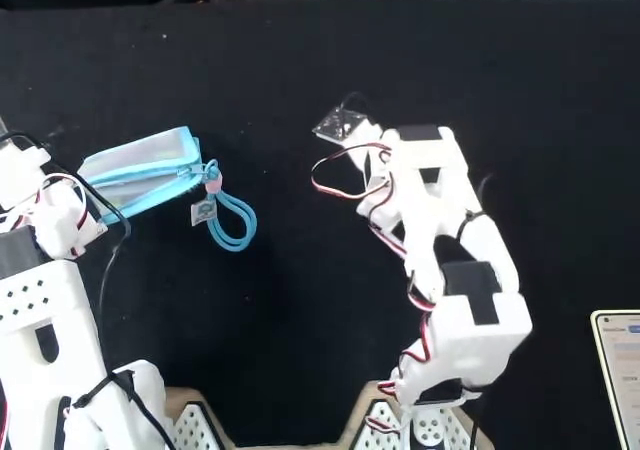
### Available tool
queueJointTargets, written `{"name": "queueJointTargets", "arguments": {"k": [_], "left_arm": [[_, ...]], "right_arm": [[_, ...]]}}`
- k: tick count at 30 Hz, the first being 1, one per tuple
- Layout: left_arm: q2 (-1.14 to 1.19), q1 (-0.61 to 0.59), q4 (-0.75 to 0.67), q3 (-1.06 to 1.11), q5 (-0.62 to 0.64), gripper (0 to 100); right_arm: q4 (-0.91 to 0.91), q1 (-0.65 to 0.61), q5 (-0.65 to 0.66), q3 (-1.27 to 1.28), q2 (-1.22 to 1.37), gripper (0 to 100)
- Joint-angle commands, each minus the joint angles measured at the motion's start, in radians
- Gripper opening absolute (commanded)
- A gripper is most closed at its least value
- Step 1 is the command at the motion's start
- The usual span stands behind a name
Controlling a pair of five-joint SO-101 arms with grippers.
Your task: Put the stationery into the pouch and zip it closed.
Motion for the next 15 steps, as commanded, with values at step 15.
{"name": "queueJointTargets", "arguments": {"k": [15], "left_arm": [[0.005, -0.031, 0.006, -0.007, 0.009, 3]], "right_arm": [[-0.048, -0.029, -0.051, 0.051, 0.018, 5.6]]}}
